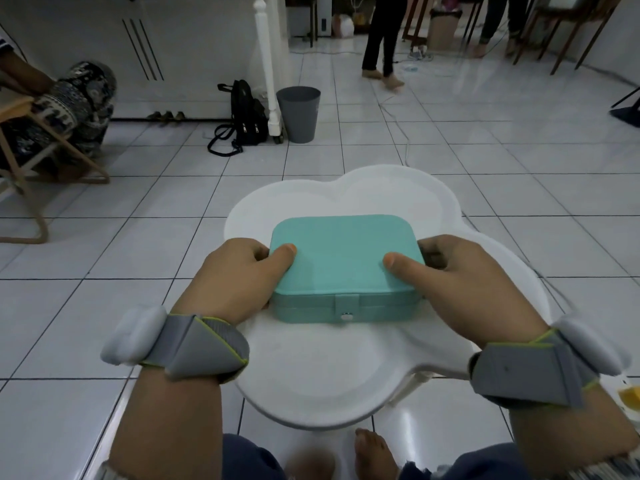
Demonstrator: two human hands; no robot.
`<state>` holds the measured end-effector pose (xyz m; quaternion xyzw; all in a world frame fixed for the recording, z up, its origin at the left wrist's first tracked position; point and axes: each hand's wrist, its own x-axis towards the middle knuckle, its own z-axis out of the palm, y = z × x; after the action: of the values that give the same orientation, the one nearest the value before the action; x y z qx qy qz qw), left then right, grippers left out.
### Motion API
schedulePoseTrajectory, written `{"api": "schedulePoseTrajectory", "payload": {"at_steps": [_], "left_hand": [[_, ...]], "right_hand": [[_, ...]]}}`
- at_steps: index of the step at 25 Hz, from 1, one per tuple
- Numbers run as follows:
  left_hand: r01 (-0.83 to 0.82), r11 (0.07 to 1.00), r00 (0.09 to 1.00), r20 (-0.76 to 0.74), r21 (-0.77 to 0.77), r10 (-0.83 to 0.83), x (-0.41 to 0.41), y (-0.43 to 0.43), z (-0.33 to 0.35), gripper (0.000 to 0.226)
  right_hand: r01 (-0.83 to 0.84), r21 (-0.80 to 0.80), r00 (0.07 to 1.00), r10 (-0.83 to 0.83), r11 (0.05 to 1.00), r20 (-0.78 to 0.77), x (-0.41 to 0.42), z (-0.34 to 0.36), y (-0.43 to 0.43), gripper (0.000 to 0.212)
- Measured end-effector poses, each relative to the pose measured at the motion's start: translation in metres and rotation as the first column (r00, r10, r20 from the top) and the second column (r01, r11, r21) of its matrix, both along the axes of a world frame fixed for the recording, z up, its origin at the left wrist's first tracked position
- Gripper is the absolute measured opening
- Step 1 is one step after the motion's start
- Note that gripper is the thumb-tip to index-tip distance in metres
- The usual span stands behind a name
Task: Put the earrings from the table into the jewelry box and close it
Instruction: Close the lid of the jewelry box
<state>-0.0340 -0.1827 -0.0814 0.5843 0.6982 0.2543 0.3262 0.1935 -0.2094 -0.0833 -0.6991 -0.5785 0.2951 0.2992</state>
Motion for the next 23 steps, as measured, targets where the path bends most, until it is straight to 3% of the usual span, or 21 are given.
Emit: {"api": "schedulePoseTrajectory", "payload": {"at_steps": [4,8,14,23], "left_hand": [[-0.011,0.999,0.989,-0.149,0.038,0.017,0.009,0.000,0.003,0.053],[-0.037,0.992,0.978,-0.198,0.121,0.060,0.025,0.011,0.010,0.046],[-0.106,0.967,0.992,-0.043,0.232,0.119,0.062,0.053,0.017,0.038],[-0.105,0.991,0.994,0.040,0.085,0.102,0.095,0.109,0.001,0.050]], "right_hand": [[-0.036,-0.013,0.998,0.035,0.999,-0.058,-0.001,0.003,0.000,0.036],[-0.024,0.011,0.994,0.025,1.000,-0.107,0.004,0.008,0.016,0.030],[0.102,0.114,0.977,-0.078,0.988,-0.198,0.020,0.023,0.056,0.022],[0.147,0.105,0.981,-0.131,0.984,-0.140,0.048,0.020,0.116,0.023]]}}
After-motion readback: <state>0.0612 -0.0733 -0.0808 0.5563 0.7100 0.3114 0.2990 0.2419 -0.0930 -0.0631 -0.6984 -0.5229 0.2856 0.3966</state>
